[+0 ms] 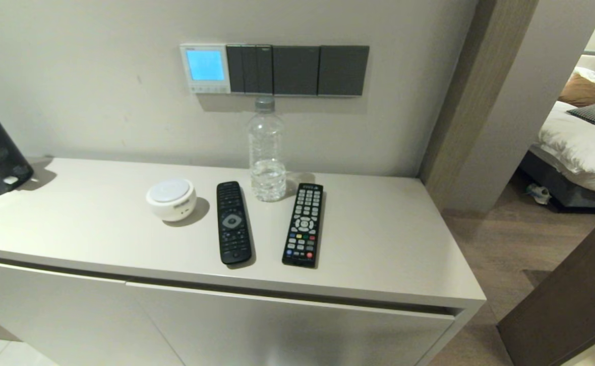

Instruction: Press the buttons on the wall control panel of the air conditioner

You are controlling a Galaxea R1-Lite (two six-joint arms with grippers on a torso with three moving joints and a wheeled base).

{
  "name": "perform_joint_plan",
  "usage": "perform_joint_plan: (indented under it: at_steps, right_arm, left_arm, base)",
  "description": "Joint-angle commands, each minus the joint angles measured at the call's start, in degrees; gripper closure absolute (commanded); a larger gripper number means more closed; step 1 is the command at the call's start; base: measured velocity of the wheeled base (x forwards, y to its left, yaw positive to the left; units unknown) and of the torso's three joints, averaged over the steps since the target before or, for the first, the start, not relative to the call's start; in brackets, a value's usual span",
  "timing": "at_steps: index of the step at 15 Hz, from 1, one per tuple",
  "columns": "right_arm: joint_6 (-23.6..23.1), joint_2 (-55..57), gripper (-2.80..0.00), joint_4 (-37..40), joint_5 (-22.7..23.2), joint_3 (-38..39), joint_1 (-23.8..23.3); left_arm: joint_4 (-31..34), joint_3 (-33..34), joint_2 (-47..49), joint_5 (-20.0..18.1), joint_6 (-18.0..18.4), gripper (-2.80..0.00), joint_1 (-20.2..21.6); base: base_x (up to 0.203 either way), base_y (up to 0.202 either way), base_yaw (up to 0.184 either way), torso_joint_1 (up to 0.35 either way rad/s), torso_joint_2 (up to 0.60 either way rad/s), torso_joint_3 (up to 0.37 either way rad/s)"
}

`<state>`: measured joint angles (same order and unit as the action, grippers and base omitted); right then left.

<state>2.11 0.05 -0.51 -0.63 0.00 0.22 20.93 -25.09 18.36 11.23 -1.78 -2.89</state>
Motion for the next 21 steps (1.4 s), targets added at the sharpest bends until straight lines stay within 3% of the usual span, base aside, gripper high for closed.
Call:
perform_joint_plan:
  at_steps: [1,3,6,9,15,21]
  right_arm:
    - [0.0,0.04,0.0,-0.02,0.02,0.09,0.04]
    - [0.0,0.04,0.0,-0.02,-0.07,0.09,0.04]
    - [0.0,0.04,0.0,-0.02,0.0,0.09,0.04]
    - [0.0,0.04,0.0,-0.02,-0.01,0.09,0.04]
    - [0.0,0.04,0.0,-0.02,-0.07,0.09,0.04]
    - [0.0,0.04,0.0,-0.02,-0.02,0.09,0.04]
  left_arm:
    - [0.09,2.82,-0.12,0.01,-0.13,0.0,3.78]
    - [-1.24,6.73,-2.49,-1.14,0.12,0.0,4.88]
    - [-8.47,14.44,-5.58,-9.14,1.41,0.0,4.82]
    - [-15.92,20.34,-7.93,-12.42,3.0,0.0,4.09]
    - [-16.24,21.89,-18.37,-14.63,3.88,0.0,3.32]
    - [-21.12,24.63,-18.27,-13.56,9.2,0.0,3.33]
  base:
    - [0.0,0.0,0.0,0.0,0.0,0.0]
    - [0.0,0.0,0.0,0.0,0.0,0.0]
    - [0.0,0.0,0.0,0.0,0.0,0.0]
    - [0.0,0.0,0.0,0.0,0.0,0.0]
    - [0.0,0.0,0.0,0.0,0.0,0.0]
    - [0.0,0.0,0.0,0.0,0.0,0.0]
